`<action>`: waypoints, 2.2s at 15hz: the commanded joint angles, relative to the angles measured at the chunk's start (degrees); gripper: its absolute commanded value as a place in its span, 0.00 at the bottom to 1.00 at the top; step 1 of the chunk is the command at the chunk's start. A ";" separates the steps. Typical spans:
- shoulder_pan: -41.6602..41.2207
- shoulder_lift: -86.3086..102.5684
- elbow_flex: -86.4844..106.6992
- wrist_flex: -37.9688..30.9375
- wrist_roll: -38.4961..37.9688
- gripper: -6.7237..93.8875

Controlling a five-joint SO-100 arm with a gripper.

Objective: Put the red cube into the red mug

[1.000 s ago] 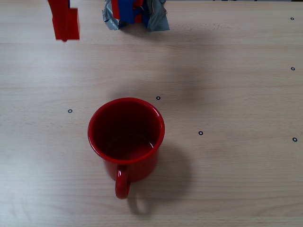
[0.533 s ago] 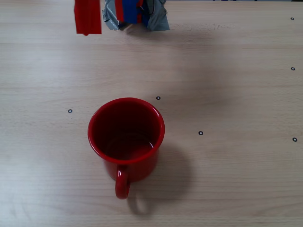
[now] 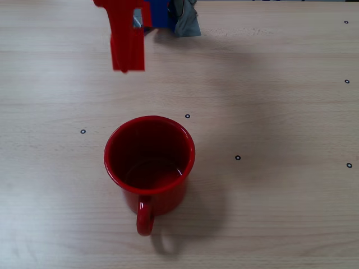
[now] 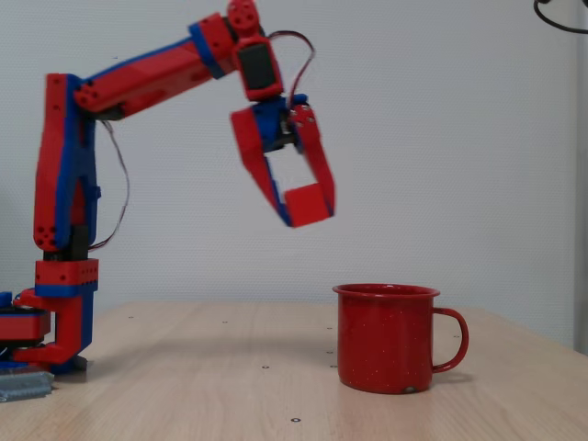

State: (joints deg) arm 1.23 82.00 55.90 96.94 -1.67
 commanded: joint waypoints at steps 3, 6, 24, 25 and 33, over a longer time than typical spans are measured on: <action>-2.46 -8.70 -13.80 -3.25 1.49 0.07; -2.81 -15.64 -18.54 -7.38 2.20 0.07; -4.92 -25.93 -18.37 -13.10 3.52 0.22; -4.92 -25.75 -17.93 -13.10 3.25 0.28; -4.48 -24.70 -17.23 -12.57 3.16 0.54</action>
State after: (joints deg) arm -2.02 51.77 39.38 84.02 1.32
